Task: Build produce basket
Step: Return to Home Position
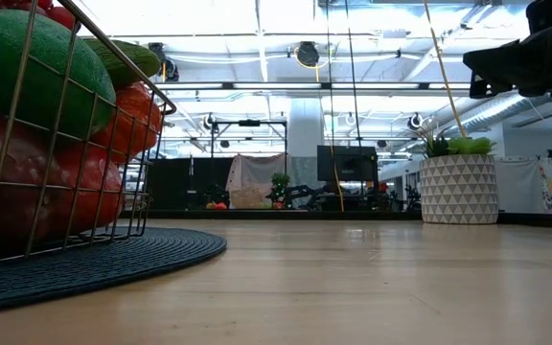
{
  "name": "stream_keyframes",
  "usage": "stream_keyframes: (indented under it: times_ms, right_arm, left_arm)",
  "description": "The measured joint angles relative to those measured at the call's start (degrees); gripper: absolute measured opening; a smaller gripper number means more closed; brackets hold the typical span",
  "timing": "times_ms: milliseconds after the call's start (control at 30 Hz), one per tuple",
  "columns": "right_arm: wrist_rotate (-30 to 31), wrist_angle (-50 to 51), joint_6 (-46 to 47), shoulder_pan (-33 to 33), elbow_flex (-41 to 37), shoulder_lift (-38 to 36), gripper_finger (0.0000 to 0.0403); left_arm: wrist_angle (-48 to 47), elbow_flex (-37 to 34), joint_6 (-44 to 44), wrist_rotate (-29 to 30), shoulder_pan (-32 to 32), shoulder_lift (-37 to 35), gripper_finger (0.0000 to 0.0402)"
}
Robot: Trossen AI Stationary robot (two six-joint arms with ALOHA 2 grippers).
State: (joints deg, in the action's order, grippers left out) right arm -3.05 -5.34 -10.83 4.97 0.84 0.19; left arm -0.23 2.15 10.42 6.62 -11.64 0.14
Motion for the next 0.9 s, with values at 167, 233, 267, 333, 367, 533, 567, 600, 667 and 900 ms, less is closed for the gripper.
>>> stream_keyframes:
  times_ms: [167, 233, 267, 333, 367, 533, 567, 600, 667, 900]
  right_arm:
    - [0.0, -0.1, 0.0, 0.0, 0.0, 0.0, 0.0000]
    - [0.0, 0.0, 0.0, 0.0, 0.0, 0.0, 0.0000]
    - [0.0, 0.0, 0.0, 0.0, 0.0, 0.0, 0.0000]
    - [0.0, 0.0, 0.0, 0.0, 0.0, 0.0, 0.0000]
    - [0.0, 0.0, 0.0, 0.0, 0.0, 0.0, 0.0000]
    - [0.0, -0.1, 0.0, 0.0, 0.0, 0.1, 0.0000]
    - [0.0, -0.1, 0.1, 0.0, 0.0, 0.1, 0.0000]
    - [0.0, -0.2, 0.0, 0.0, 0.0, 0.1, 0.0000]
    - [0.0, -0.2, 0.1, 0.0, 0.0, 0.1, 0.0000]
    - [0.0, -0.2, 0.1, 0.0, 0.0, 0.1, 0.0000]
  left_arm:
    - [1.9, -1.5, 1.5, -4.2, 3.8, 0.0, 0.0003]
    - [2.2, -1.6, 1.7, -5.2, 5.9, 0.4, 0.0006]
    - [2.2, -1.6, 1.7, -6.1, 6.8, 0.6, 0.0005]
    - [1.8, -1.6, 1.7, -8.1, 8.5, 0.2, 0.0003]
    - [1.5, -1.6, 1.7, -9.0, 9.2, 0.0, 0.0003]
    - [1.2, -1.6, 3.1, -9.6, 11.9, 0.2, 0.0008]
    - [1.2, -1.6, 3.5, -9.6, 12.4, 0.2, 0.0008]
    - [1.2, -1.6, 3.5, -9.6, 12.8, 0.2, 0.0008]
    - [1.2, -1.6, 3.5, -9.6, 13.4, 0.2, 0.0009]
    - [1.2, -1.6, 1.3, -9.6, 13.6, 0.2, 0.0010]
